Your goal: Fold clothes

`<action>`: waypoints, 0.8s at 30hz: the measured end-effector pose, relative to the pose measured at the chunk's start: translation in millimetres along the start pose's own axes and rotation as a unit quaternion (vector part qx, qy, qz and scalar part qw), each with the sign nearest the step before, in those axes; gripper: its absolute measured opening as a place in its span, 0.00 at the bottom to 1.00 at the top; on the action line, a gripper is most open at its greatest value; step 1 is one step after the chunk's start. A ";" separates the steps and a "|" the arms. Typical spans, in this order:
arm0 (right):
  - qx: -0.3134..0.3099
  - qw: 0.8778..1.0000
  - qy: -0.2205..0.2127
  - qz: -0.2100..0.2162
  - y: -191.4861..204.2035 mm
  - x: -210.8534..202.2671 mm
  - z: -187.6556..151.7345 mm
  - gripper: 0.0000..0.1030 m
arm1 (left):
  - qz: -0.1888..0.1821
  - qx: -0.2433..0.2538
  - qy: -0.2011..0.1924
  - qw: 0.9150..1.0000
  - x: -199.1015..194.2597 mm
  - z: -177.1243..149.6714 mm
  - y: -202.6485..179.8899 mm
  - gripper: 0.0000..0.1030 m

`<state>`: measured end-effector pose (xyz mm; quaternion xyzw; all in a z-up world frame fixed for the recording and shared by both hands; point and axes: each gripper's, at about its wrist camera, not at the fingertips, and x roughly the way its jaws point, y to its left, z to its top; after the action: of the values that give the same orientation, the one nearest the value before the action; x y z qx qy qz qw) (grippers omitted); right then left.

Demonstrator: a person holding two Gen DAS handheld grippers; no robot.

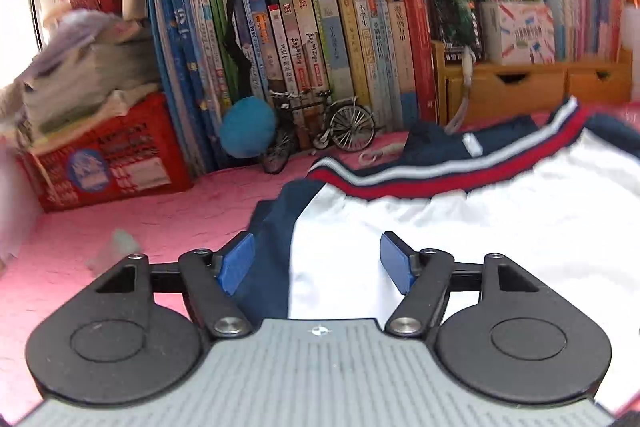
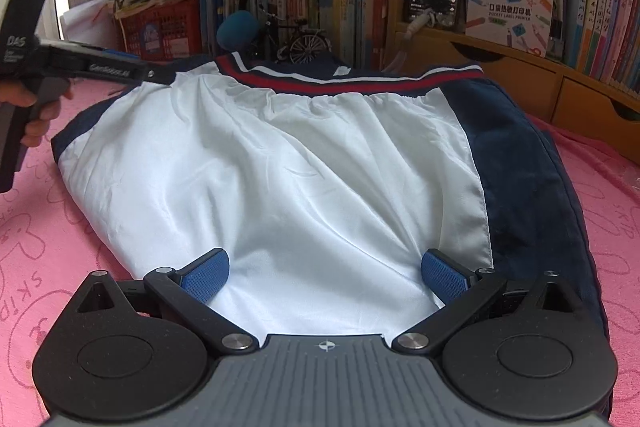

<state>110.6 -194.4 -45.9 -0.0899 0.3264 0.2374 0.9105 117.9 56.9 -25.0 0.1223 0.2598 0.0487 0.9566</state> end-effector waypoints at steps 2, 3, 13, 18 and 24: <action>-0.006 1.000 0.001 -0.005 2.3 -0.6 0.4 1.00 | 0.022 0.036 0.003 0.999 -1.0 -19.1 -2.0 0.69; -0.007 1.000 0.001 -0.007 3.1 -0.8 0.6 1.00 | 0.027 0.042 0.003 0.999 -1.1 -25.1 -1.7 0.71; 0.039 0.997 -0.041 -0.055 35.9 -19.6 20.7 1.00 | 0.011 0.016 0.016 1.000 3.2 -31.6 7.6 0.82; -0.016 0.987 -0.121 -0.101 83.1 1.7 58.7 1.00 | -0.002 -0.024 0.036 0.999 12.3 -35.9 19.0 0.95; -0.262 0.917 -0.089 -0.288 105.6 59.6 49.2 1.00 | 0.003 -0.025 0.041 0.999 14.2 -37.8 17.6 0.96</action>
<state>126.1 -64.4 -46.8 -0.3935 0.1300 0.0494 0.9087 110.3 84.1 -58.8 0.0966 0.2972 0.0632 0.9478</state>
